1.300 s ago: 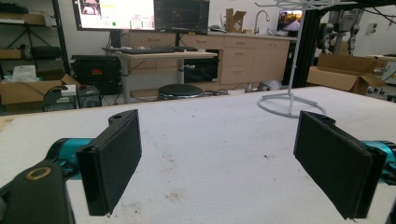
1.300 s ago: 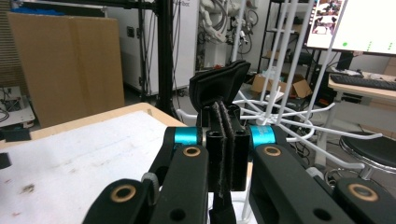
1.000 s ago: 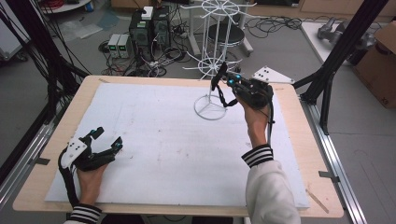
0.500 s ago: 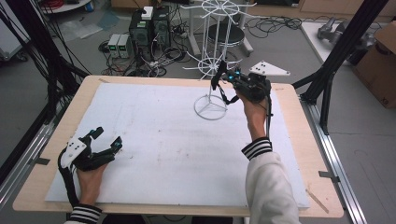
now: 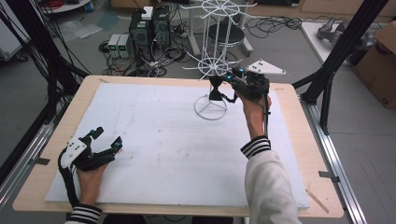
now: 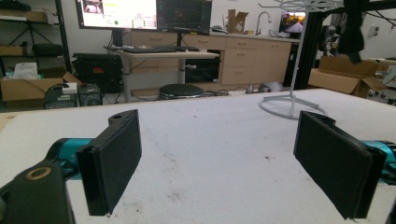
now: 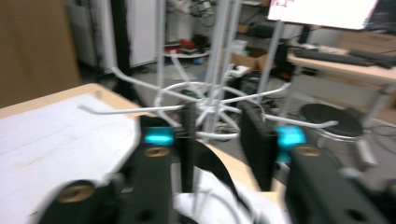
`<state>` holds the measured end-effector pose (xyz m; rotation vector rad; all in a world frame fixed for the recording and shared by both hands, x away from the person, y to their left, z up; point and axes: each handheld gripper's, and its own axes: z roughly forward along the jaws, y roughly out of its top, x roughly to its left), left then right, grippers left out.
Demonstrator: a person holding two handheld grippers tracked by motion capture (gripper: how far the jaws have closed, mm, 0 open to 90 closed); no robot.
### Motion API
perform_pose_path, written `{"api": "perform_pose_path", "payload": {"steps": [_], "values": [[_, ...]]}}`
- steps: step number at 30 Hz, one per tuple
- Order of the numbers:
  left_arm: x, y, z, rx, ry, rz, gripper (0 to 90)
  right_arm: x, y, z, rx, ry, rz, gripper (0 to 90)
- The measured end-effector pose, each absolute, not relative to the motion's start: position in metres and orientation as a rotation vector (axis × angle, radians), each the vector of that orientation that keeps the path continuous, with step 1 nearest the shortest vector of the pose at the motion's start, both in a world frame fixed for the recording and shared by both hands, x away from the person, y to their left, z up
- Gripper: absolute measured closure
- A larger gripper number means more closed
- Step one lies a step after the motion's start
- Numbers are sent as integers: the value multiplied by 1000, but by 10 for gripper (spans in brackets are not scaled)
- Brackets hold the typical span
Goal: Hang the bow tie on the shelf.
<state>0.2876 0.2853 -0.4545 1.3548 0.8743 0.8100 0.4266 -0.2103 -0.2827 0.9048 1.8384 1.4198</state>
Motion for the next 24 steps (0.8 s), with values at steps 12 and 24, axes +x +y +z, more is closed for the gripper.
{"api": "perform_pose_path", "payload": {"steps": [12, 24], "values": [[287, 285, -455, 1352, 868, 817, 156, 401, -216, -274, 910, 1706, 1461, 98], [287, 285, -455, 1357, 867, 819, 155, 322, -255, -315, 896, 1699, 1445, 3]]}}
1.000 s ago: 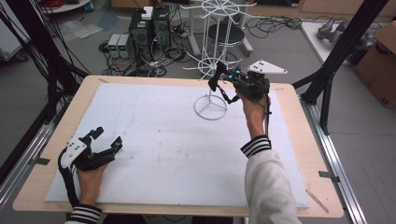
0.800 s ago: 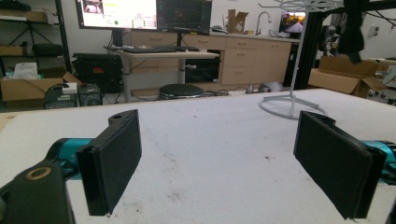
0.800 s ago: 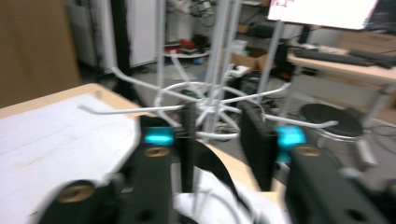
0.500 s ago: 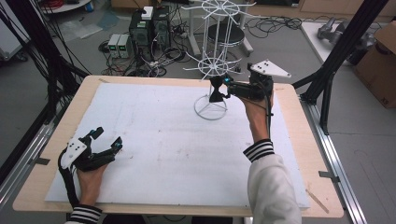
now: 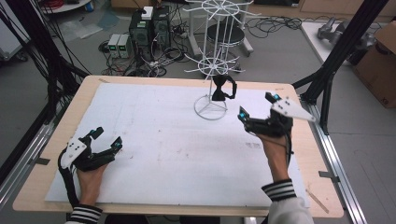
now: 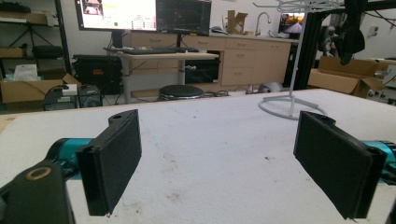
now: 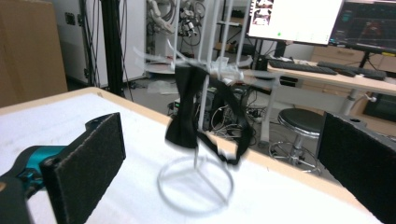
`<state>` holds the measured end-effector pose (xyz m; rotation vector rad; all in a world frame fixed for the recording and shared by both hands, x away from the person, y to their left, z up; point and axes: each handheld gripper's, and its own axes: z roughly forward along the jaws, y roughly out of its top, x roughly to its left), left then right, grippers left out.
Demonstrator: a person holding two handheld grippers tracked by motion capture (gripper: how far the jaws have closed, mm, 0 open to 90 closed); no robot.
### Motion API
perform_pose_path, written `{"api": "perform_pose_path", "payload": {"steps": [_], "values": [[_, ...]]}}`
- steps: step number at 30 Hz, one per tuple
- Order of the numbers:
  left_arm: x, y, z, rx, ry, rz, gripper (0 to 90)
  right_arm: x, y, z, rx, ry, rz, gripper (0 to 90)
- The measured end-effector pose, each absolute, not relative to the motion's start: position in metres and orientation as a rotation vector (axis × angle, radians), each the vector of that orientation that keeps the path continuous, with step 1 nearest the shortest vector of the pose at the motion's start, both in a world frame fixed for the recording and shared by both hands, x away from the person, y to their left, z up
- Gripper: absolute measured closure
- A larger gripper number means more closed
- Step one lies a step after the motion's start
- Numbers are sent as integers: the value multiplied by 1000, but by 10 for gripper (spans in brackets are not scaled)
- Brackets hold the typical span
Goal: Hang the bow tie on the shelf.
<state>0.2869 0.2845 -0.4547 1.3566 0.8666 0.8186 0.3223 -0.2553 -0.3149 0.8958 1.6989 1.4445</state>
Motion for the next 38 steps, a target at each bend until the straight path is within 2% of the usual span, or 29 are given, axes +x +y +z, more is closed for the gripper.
{"api": "perform_pose_path", "payload": {"steps": [6, 7, 8, 9, 13, 24, 38], "values": [[287, 285, -455, 1356, 871, 817, 155, 280, -277, -363, 868, 1675, 1438, 4], [287, 285, -455, 1355, 872, 816, 155, 280, -277, -363, 868, 1675, 1438, 4], [287, 285, -455, 1355, 871, 816, 155, 272, -279, -381, 883, 1666, 1431, 4], [287, 285, -455, 1355, 870, 817, 155, 272, -279, -381, 883, 1666, 1431, 4], [287, 284, -455, 1360, 867, 819, 155, 263, -281, -420, 940, 1595, 1439, 4], [287, 284, -455, 1361, 867, 821, 155, 270, -275, -449, 1013, 1645, 1396, 4], [286, 284, -455, 1362, 861, 829, 156, 267, -277, -452, 1025, 1590, 1400, 4]]}}
